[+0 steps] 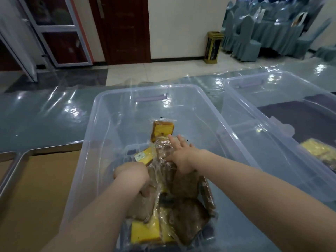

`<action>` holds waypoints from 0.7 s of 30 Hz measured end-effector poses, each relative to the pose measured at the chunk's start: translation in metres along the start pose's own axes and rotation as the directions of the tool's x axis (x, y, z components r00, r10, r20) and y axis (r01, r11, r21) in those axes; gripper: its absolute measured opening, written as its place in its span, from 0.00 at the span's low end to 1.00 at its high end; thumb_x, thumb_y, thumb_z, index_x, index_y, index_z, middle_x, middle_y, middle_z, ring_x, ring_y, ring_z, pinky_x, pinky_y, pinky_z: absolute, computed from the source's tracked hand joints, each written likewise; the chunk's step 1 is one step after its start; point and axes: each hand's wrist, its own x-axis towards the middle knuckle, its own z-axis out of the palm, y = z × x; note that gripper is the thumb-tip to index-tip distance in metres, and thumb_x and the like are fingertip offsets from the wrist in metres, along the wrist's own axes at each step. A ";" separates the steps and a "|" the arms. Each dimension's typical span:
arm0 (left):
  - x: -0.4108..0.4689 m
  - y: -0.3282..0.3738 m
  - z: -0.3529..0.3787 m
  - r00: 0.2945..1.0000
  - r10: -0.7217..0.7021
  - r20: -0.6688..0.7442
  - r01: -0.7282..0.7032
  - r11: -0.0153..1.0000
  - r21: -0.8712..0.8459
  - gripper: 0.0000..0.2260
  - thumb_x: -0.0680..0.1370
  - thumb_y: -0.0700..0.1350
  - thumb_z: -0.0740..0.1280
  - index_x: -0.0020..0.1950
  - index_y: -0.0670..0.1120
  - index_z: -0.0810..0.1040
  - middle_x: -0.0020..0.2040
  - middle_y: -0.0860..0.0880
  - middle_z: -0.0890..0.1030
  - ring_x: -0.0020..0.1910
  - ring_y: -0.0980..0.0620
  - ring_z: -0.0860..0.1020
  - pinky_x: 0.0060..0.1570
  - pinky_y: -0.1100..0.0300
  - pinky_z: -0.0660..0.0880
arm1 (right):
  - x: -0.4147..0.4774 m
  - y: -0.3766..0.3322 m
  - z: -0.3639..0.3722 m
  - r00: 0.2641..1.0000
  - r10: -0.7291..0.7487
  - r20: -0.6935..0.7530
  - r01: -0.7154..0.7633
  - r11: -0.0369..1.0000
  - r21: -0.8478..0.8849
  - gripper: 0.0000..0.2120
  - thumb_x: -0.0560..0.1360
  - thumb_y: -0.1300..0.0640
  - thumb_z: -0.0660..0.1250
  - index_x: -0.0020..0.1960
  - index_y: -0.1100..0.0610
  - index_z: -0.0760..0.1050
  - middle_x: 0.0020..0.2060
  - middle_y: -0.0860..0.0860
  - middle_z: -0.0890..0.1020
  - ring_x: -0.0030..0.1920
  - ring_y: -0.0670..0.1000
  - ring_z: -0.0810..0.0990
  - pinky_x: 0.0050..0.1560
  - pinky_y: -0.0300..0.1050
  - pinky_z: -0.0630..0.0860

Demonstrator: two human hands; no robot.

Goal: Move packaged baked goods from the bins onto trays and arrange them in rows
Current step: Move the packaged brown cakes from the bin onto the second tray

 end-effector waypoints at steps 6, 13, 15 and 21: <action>-0.001 -0.006 0.000 1.000 -0.009 -0.020 0.008 0.999 -0.041 0.24 0.71 0.52 0.74 0.63 0.44 0.74 0.60 0.46 0.78 0.58 0.45 0.76 0.55 0.52 0.74 | 0.029 -0.004 0.007 0.994 -0.017 0.103 0.019 1.000 -0.021 0.35 0.73 0.57 0.66 0.75 0.41 0.55 0.72 0.53 0.27 0.71 0.64 0.27 0.70 0.71 0.41; 0.001 -0.006 0.003 0.998 -0.034 -0.062 0.031 0.998 -0.046 0.16 0.75 0.46 0.68 0.62 0.45 0.75 0.61 0.45 0.77 0.59 0.43 0.75 0.53 0.51 0.73 | 0.042 0.016 0.011 0.999 0.046 0.012 -0.048 0.988 0.147 0.49 0.63 0.37 0.74 0.74 0.32 0.45 0.74 0.55 0.30 0.73 0.65 0.31 0.71 0.66 0.40; 0.001 -0.007 0.004 0.996 -0.042 -0.076 0.039 0.998 -0.046 0.15 0.76 0.45 0.68 0.62 0.45 0.75 0.60 0.46 0.78 0.59 0.44 0.75 0.52 0.51 0.73 | 0.043 0.017 0.012 0.999 0.046 -0.023 -0.042 0.987 0.154 0.47 0.64 0.37 0.73 0.74 0.33 0.48 0.76 0.55 0.37 0.74 0.65 0.37 0.71 0.66 0.46; 0.001 -0.007 0.007 0.983 -0.080 -0.162 0.070 0.995 -0.066 0.13 0.77 0.40 0.61 0.61 0.45 0.76 0.60 0.46 0.77 0.59 0.45 0.76 0.52 0.53 0.73 | 0.042 0.016 0.012 0.988 0.092 -0.120 -0.060 0.968 0.243 0.34 0.69 0.43 0.69 0.73 0.40 0.60 0.75 0.56 0.50 0.73 0.66 0.53 0.72 0.59 0.57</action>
